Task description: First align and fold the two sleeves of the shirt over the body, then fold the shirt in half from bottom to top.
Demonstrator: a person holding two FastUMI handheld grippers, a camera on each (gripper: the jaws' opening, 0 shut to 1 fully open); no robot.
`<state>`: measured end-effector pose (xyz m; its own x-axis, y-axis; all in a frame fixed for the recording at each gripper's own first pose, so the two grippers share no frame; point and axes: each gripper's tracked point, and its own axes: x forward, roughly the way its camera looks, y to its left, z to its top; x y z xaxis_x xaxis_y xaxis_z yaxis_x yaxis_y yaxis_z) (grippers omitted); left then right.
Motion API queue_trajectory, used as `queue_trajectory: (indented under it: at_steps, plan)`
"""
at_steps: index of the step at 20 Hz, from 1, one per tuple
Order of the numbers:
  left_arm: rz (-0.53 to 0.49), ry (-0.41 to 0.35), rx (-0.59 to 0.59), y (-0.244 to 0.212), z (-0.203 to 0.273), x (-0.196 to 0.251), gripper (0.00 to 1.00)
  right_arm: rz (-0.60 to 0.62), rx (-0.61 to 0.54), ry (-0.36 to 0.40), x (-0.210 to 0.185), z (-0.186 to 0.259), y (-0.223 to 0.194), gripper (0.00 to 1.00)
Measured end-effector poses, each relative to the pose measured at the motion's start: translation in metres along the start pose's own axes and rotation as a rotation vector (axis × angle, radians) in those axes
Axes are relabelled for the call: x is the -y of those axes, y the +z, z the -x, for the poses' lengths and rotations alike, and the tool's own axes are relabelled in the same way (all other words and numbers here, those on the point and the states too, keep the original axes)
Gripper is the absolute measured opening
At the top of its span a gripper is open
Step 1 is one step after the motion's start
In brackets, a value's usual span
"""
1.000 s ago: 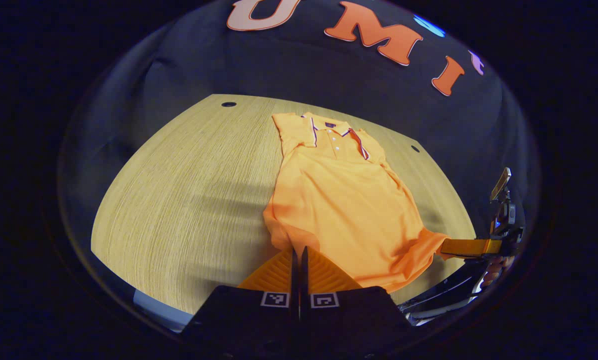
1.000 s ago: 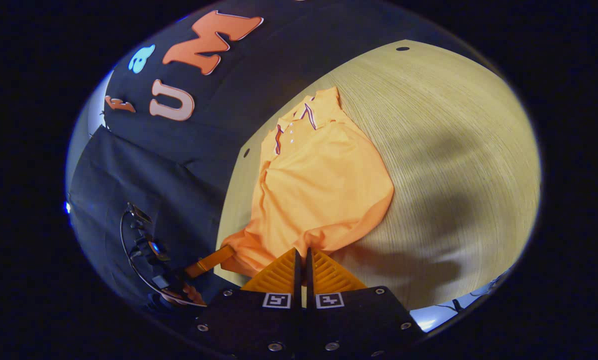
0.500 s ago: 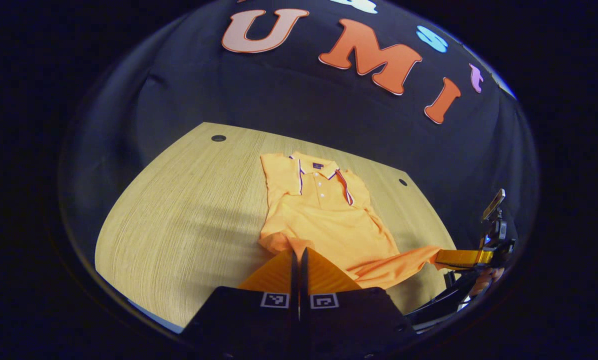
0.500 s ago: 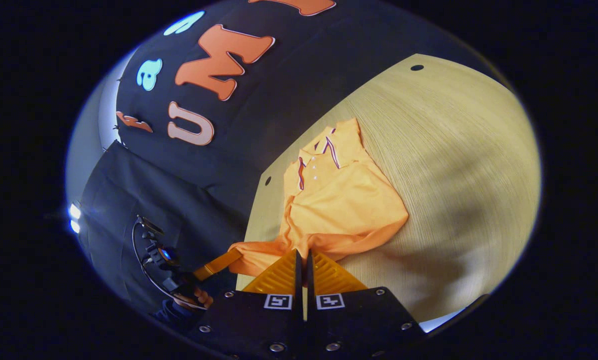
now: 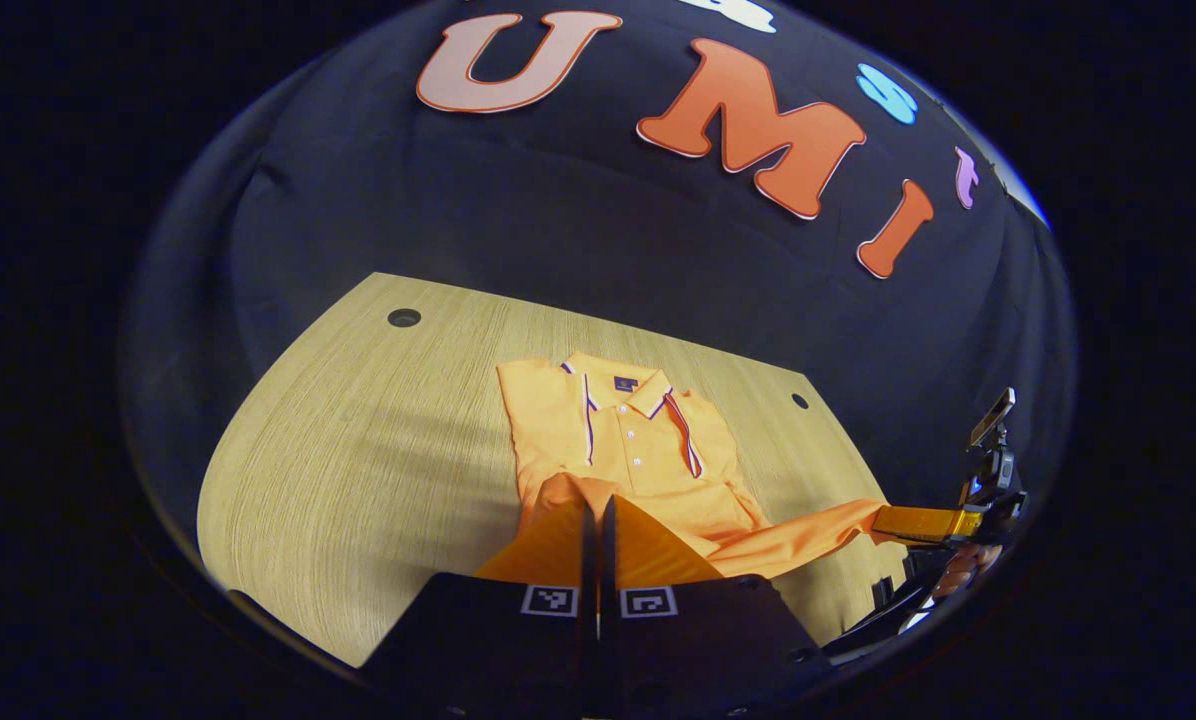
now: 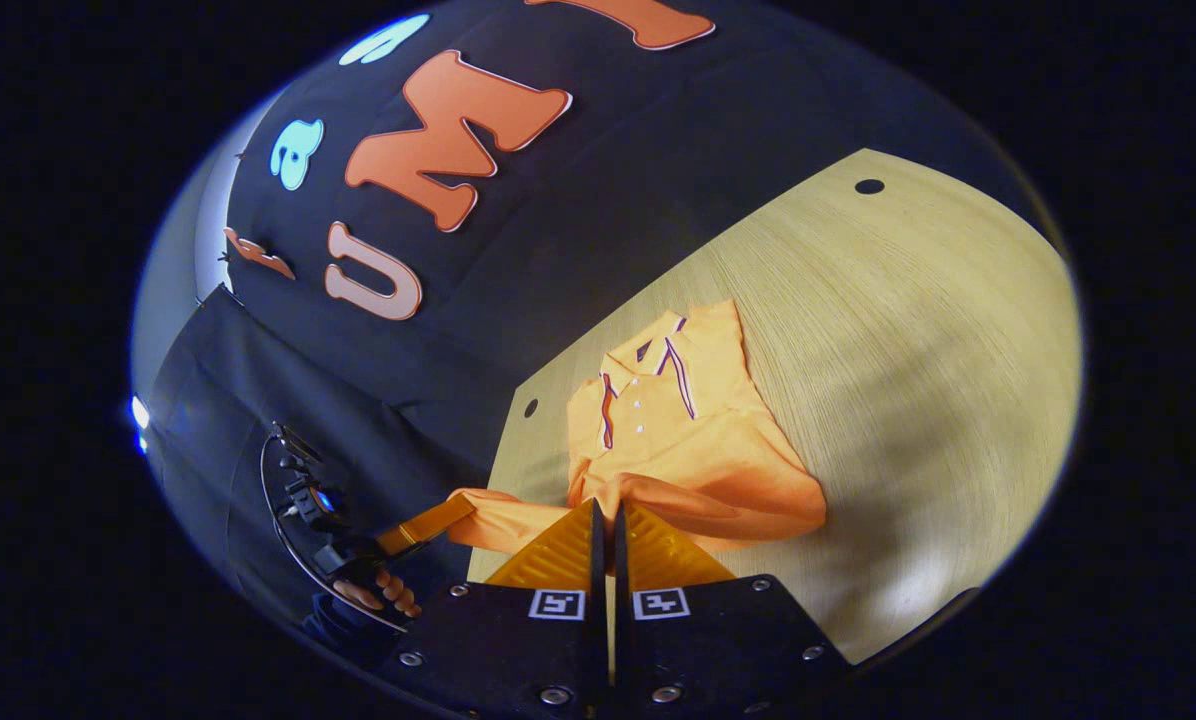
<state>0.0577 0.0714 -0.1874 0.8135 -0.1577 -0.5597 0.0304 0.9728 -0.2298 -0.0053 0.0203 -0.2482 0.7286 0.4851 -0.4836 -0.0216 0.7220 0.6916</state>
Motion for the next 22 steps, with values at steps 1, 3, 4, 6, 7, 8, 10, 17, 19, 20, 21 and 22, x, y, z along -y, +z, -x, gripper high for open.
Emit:
queue_trajectory:
  at_steps: [1, 3, 4, 6, 7, 8, 10, 17, 19, 20, 21, 22]
  plan:
    - [-0.008, -0.006, 0.000, 0.011, -0.010, 0.000, 0.01, 0.003, 0.004, -0.003, -0.002, -0.008, 0.009, 0.03]
    - [-0.041, -0.011, 0.018, 0.031, -0.027, -0.002, 0.01, 0.018, 0.015, -0.015, -0.004, -0.026, 0.028, 0.04]
    - [-0.062, -0.011, 0.023, 0.039, -0.035, -0.003, 0.01, 0.024, 0.018, -0.029, -0.003, -0.035, 0.037, 0.04]
    - [-0.101, -0.012, 0.007, 0.050, -0.057, -0.008, 0.01, 0.030, 0.020, -0.047, -0.002, -0.055, 0.053, 0.04]
    - [-0.103, -0.015, 0.003, 0.055, -0.067, -0.012, 0.01, 0.029, 0.014, -0.053, 0.001, -0.064, 0.058, 0.04]
    - [-0.085, -0.018, 0.004, 0.062, -0.080, -0.016, 0.01, 0.029, 0.007, -0.068, 0.006, -0.075, 0.062, 0.03]
    - [-0.036, -0.018, -0.025, 0.065, -0.104, -0.029, 0.01, 0.040, -0.003, -0.096, 0.017, -0.097, 0.071, 0.04]
    - [0.008, 0.022, -0.056, 0.099, -0.186, -0.075, 0.01, 0.100, -0.044, -0.197, 0.042, -0.167, 0.111, 0.03]
    - [0.020, 0.024, -0.062, 0.109, -0.206, -0.083, 0.01, 0.122, -0.047, -0.218, 0.045, -0.187, 0.124, 0.04]
    - [0.024, 0.032, -0.066, 0.109, -0.217, -0.088, 0.01, 0.128, -0.050, -0.228, 0.047, -0.195, 0.128, 0.04]
    - [0.031, 0.035, -0.074, 0.110, -0.227, -0.090, 0.01, 0.128, -0.052, -0.244, 0.053, -0.201, 0.131, 0.04]
    - [0.039, 0.038, -0.080, 0.112, -0.236, -0.092, 0.01, 0.124, -0.056, -0.251, 0.055, -0.209, 0.135, 0.04]
